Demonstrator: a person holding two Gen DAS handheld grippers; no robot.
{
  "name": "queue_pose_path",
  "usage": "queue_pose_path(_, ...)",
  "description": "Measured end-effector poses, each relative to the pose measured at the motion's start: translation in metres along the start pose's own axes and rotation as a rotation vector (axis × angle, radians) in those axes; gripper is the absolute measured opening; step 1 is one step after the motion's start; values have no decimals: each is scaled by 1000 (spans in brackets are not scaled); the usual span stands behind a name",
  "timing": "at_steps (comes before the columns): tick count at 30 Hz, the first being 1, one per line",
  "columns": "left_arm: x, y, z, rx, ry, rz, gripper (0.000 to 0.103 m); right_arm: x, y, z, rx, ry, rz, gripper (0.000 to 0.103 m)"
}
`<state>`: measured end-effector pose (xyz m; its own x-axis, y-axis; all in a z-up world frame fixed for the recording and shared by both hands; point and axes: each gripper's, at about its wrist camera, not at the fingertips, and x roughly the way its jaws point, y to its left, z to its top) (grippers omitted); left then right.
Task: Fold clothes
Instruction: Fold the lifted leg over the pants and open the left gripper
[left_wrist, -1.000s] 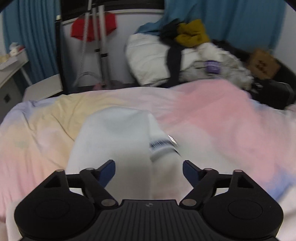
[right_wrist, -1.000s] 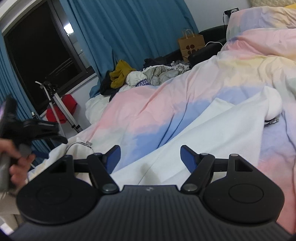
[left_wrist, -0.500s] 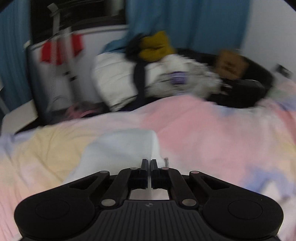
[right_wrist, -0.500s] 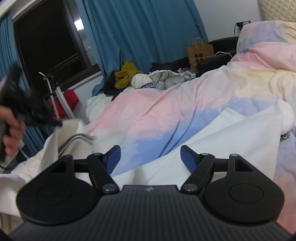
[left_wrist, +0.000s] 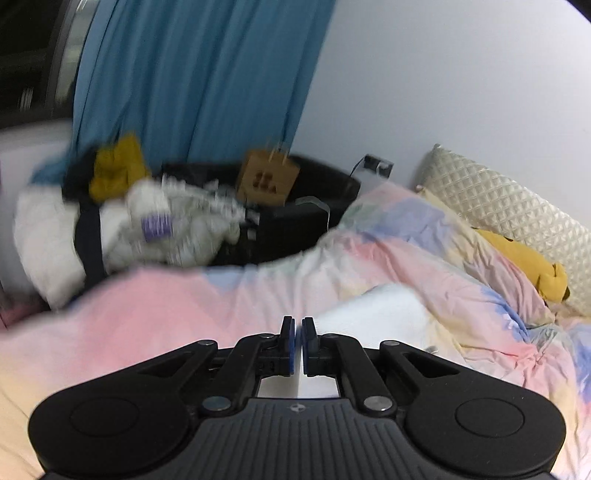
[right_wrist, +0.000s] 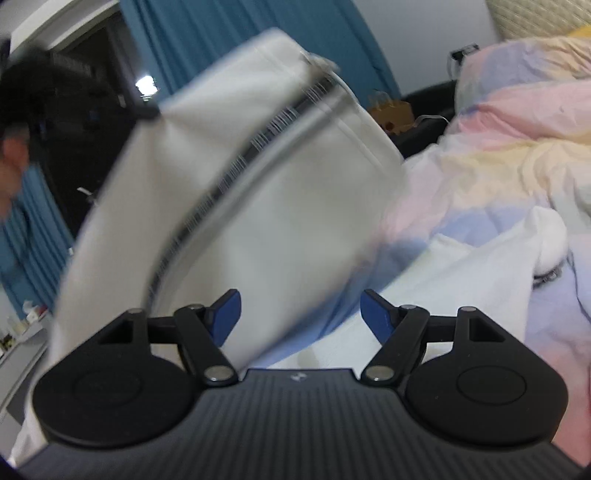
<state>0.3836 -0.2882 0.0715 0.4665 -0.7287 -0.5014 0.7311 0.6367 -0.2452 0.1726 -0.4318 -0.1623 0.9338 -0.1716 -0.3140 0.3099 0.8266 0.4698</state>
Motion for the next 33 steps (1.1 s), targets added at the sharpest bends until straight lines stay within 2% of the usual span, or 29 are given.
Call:
queue_pose_path(2, 25, 14, -25, -48, 25, 3, 4, 6, -7, -2, 25, 24, -17, 75)
queue_pose_path(4, 42, 30, -47, -98, 51, 15, 11, 13, -15, -5, 56, 43, -20, 75)
queue_pose_path(5, 47, 39, -57, -126, 64, 21, 19, 15, -18, -6, 69, 48, -21, 75)
queue_pose_path(8, 25, 61, -88, -173, 64, 40, 27, 21, -25, -7, 107, 60, -21, 75)
queue_pose_path(11, -29, 79, -114, -237, 28, 75, 43, 19, -29, -5, 131, 47, -22, 75)
queue_pose_path(14, -106, 86, -150, -296, -36, 162, 51, 15, -29, -3, 139, 31, -17, 75)
queue_pose_path(18, -213, 101, -217, -418, -133, 361, 66, 7, -28, 4, 134, -9, -11, 75)
queue_pose_path(21, -271, 114, -266, -518, -184, 470, 70, -3, -23, 8, 115, -42, 9, 75)
queue_pose_path(24, -312, 138, -316, -678, -235, 516, 73, -10, -16, 9, 109, -37, 73, 75)
queue_pose_path(26, -337, 157, -343, -777, -272, 527, 73, -9, -12, 10, 125, 5, 124, 75)
queue_pose_path(30, -354, 201, -370, -937, -307, 451, 73, -1, -5, 13, 172, 108, 212, 74)
queue_pose_path(31, -358, 211, -376, -971, -315, 434, 73, 4, 0, 14, 165, 133, 210, 74)
queue_pose_path(33, -361, 222, -381, -971, -329, 436, 73, 16, 12, 17, 125, 170, 192, 66)
